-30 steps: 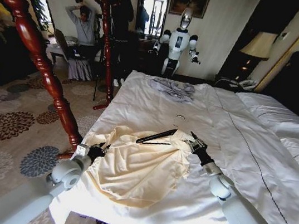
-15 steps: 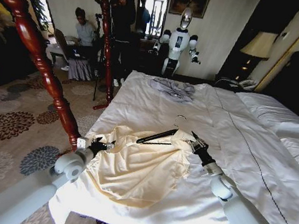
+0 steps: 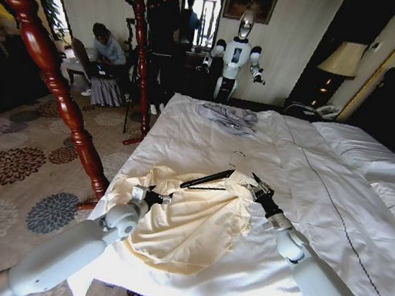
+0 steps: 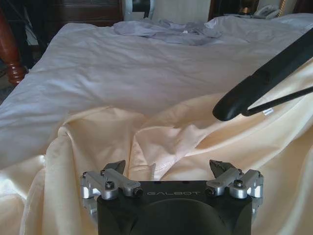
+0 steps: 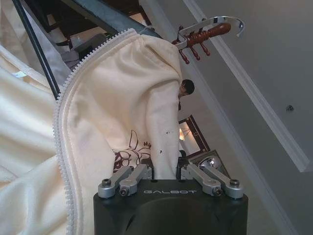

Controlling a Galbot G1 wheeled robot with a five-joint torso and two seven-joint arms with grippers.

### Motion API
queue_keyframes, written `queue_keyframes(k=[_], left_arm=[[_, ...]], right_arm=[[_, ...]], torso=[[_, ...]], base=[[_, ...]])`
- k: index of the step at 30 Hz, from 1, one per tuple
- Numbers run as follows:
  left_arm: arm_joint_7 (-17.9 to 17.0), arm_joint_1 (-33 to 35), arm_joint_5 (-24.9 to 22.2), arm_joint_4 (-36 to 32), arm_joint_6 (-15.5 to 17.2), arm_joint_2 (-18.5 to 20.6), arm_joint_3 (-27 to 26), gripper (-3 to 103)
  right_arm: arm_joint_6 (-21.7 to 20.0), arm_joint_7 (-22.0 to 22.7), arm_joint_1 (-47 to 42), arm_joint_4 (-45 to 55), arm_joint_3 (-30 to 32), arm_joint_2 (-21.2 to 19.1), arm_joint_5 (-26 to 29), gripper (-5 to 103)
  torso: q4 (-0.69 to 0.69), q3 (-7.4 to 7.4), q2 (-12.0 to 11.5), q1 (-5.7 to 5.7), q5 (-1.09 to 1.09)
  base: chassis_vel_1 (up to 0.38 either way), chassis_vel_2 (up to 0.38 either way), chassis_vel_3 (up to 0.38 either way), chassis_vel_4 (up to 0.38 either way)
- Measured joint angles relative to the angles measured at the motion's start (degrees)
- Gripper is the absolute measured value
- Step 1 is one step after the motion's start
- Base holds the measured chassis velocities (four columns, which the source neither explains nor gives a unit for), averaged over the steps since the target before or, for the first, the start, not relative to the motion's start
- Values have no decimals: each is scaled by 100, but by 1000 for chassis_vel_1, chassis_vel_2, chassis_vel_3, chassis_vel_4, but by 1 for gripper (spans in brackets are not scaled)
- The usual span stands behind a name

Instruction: Pick up the clothes from the bed and hang them on the clothes hanger.

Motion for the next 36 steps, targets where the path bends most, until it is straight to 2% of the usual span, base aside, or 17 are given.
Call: queue_keyframes(k=[7,10,12,15,18,21,22,24,27,31,33,35,36], left_arm=[[-139,-195,486,410,14,-211,307,97],[-234,-201,692,522,39,-291,373,89],[-244,-200,698,535,42,-304,378,89],[-284,-175,717,646,42,-408,383,72],[-287,-176,718,688,39,-437,380,66],[-322,-189,701,742,36,-483,369,50],[-322,-189,701,742,36,-483,369,50],[-340,-192,690,760,32,-493,362,39],[-367,-191,657,762,33,-493,348,33],[-404,-125,618,669,83,-401,317,12],[-406,-116,637,658,90,-387,316,12],[-423,-77,871,543,162,-289,317,1],[-441,-69,952,478,194,-253,321,7]], right_arm=[[0,0,-6,2,32,3,7,20],[7,2,-20,0,46,3,8,20],[7,2,-21,0,46,3,8,20],[8,2,-25,14,45,23,8,20],[8,2,-25,33,41,25,13,20],[8,2,-17,68,34,18,32,20],[8,2,-17,68,34,18,32,20],[8,2,-11,76,34,6,43,20],[8,3,-11,85,33,-7,51,20],[6,3,4,84,30,-12,56,20],[6,3,4,83,30,-12,56,20],[6,3,4,67,29,-6,54,20],[6,2,1,64,29,0,50,20]], torso=[[2,0,0,0,0],[3,0,0,0,0],[3,0,0,0,0],[2,0,0,0,-1],[2,0,0,0,-1],[2,0,0,0,-1],[2,0,0,0,-1],[2,0,0,0,-1],[2,0,0,0,-1],[2,-1,0,0,-1],[2,-1,0,0,-1],[3,0,0,-1,-2],[2,0,0,0,-1]], base=[[0,0,0,0],[0,0,0,0],[0,0,0,0],[0,0,0,0],[0,0,0,0],[0,0,0,0],[0,0,0,0],[0,0,0,0],[0,0,0,0],[0,0,0,0],[0,0,0,0],[0,0,0,0],[0,0,0,0]])
